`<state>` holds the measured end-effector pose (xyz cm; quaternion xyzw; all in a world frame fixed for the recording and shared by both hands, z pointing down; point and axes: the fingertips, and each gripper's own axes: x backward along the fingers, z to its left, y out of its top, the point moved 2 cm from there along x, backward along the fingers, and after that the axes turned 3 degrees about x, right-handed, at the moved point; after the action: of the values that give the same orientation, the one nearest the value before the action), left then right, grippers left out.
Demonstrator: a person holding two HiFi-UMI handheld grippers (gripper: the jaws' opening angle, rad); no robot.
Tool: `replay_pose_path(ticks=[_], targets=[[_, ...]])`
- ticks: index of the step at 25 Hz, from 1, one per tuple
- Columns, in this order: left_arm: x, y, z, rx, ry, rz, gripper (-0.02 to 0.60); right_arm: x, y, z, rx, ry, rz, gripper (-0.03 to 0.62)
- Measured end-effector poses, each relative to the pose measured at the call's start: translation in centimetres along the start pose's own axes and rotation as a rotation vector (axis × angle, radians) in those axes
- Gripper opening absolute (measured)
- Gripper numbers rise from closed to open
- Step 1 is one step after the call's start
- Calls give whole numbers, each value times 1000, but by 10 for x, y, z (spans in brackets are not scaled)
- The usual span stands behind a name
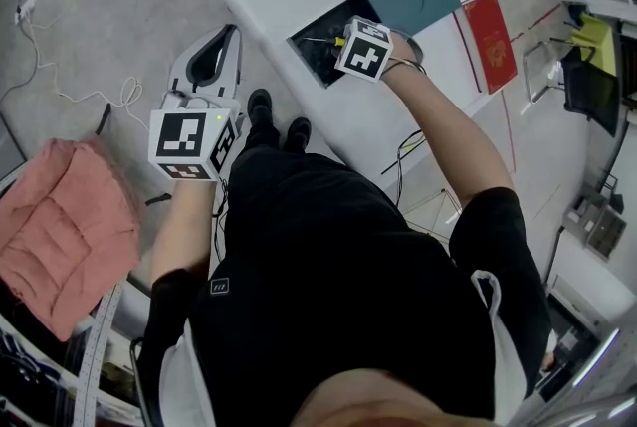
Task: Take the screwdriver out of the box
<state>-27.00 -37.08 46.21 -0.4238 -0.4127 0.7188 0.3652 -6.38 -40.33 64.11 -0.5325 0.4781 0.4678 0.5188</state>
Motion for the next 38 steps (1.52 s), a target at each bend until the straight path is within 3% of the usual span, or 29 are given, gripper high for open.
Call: replay_pose_path(ticks=[10, 19, 26, 38], targets=[[-10, 6, 7, -12, -48, -1, 25, -3, 2, 1, 15, -18, 54, 115], [-10, 22, 9, -9, -99, -25, 25, 3, 6, 5, -6, -36, 43, 86], [-13, 29, -5, -19, -125, -24, 25, 36, 5, 0, -69, -82, -59, 83], [0, 38, -74, -93, -121, -38, 25, 106, -9, 6, -211, -164, -366, 83]])
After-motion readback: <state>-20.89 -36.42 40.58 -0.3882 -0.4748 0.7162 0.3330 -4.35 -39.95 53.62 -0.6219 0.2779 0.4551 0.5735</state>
